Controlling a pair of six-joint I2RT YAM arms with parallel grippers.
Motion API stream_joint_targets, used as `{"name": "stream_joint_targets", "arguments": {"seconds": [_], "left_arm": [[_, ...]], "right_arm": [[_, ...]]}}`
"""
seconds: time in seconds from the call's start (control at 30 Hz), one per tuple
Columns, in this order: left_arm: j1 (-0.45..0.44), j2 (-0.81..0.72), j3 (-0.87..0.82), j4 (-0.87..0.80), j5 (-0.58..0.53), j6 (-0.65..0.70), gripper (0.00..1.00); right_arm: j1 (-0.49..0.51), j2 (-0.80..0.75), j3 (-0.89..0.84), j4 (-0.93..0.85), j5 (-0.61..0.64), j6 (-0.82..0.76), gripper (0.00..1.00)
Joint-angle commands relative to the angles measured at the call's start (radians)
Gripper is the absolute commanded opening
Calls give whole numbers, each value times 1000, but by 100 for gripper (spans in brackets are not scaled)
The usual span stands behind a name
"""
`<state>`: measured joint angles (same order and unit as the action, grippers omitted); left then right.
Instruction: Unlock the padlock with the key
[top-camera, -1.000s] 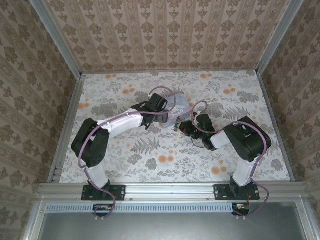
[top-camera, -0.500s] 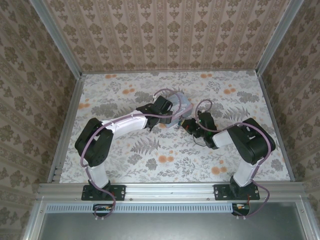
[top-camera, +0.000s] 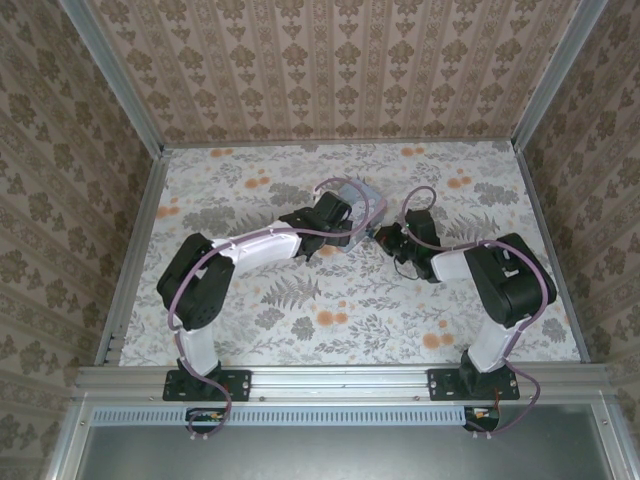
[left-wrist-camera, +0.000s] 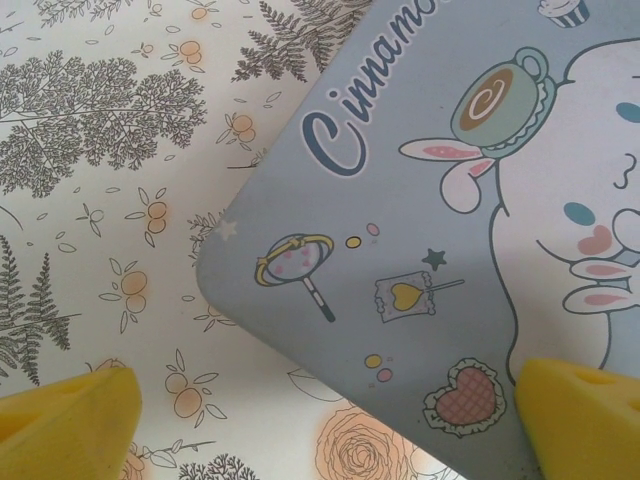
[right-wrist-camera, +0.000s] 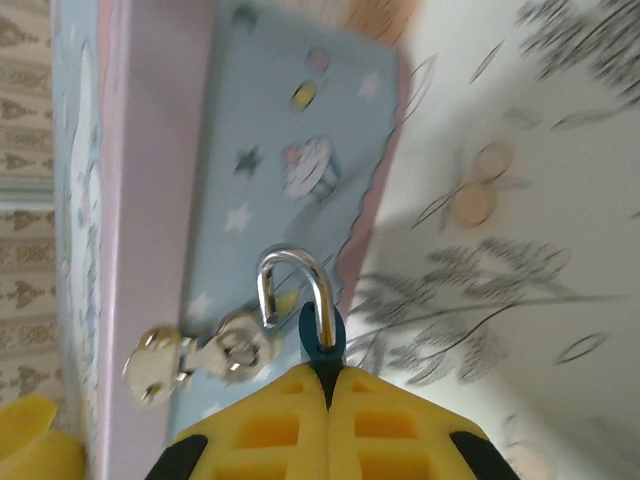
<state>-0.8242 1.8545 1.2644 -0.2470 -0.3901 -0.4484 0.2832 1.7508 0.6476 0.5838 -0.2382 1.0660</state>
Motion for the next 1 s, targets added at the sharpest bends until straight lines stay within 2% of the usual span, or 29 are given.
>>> {"name": "stream_joint_targets", "arguments": {"seconds": [0.0, 0.27, 0.57, 0.77, 0.87, 0.97], "left_arm": [[3, 71, -23, -156, -2, 19, 99], [5, 74, -17, -160, -3, 18, 99], [6, 27, -24, -144, 33, 23, 100], [16, -20, -28, -134, 81, 13, 100], [22, -48, -28, -129, 107, 10, 100], [27, -80, -29, -125, 136, 6, 100]], "right_arm": [[-31, -26, 15, -52, 45, -23, 0], [-96, -46, -22, -46, 22, -36, 0], [-177, -135, -159, -26, 1, -31, 0], [-265, -203, -256, -24, -34, -26, 0], [-316, -256, -300, -49, -54, -32, 6], [-382, -335, -344, -92, -74, -37, 25]]}}
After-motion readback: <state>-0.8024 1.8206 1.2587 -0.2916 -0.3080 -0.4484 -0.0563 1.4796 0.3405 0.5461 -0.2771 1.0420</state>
